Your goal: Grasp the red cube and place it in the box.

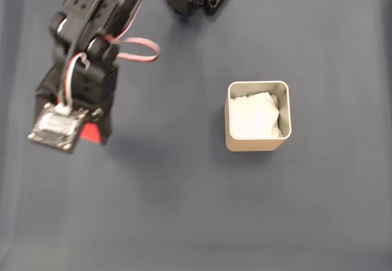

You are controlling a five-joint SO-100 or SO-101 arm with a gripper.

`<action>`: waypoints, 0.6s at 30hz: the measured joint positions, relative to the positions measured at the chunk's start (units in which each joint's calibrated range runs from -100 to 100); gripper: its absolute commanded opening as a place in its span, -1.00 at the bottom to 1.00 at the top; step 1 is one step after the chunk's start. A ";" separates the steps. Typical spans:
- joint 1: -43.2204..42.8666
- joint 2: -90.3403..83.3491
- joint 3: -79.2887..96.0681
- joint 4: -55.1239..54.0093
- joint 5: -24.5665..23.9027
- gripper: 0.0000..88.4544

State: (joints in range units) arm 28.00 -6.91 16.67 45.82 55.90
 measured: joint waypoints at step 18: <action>-15.03 -30.67 10.11 18.03 -1.07 -0.99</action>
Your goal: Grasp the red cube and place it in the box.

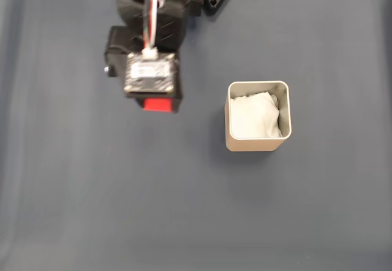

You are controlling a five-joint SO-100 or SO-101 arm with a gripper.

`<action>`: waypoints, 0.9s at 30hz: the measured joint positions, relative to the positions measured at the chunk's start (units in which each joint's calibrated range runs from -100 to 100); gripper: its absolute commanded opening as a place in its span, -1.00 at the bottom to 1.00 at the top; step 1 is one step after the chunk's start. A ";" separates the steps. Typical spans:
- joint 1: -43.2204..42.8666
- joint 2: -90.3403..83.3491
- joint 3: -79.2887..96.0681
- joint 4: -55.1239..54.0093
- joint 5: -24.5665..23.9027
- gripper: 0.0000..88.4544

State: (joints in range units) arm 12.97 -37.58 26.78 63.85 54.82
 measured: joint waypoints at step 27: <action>-15.71 -2.41 2.82 0.49 -0.29 -0.99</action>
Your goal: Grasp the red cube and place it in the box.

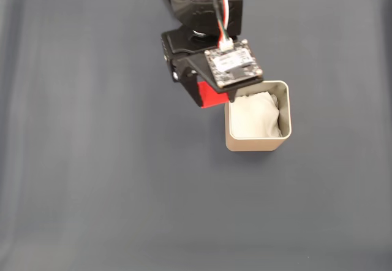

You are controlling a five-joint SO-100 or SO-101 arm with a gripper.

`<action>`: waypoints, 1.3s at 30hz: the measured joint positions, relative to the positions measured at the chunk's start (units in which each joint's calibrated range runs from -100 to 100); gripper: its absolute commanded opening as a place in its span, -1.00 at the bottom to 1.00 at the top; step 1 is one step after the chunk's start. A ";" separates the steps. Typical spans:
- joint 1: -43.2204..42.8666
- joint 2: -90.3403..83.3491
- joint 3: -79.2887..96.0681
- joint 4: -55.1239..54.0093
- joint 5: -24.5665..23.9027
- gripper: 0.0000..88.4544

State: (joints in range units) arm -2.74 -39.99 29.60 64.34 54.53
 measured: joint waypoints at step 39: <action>-10.52 9.27 -11.93 0.97 -1.12 -0.99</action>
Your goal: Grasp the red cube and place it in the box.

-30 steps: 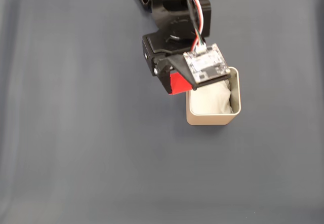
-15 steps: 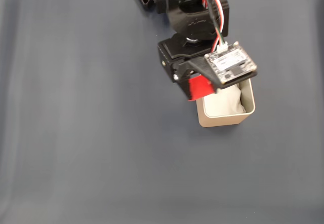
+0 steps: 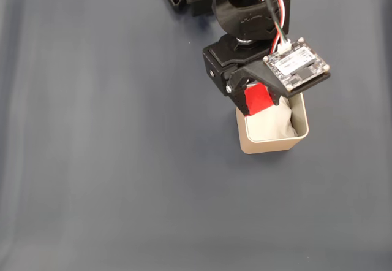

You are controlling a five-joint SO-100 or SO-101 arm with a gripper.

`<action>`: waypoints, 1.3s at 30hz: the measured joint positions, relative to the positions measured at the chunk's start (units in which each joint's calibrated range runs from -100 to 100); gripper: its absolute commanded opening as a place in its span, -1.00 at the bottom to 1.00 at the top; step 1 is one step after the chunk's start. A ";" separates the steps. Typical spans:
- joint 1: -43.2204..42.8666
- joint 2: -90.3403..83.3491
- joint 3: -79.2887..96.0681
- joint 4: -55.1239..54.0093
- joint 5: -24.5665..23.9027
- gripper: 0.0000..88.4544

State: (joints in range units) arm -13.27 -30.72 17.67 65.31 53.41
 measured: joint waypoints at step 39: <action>-4.21 3.92 -3.19 -1.54 0.00 -1.00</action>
State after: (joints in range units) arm -17.47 -26.79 14.48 63.77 53.41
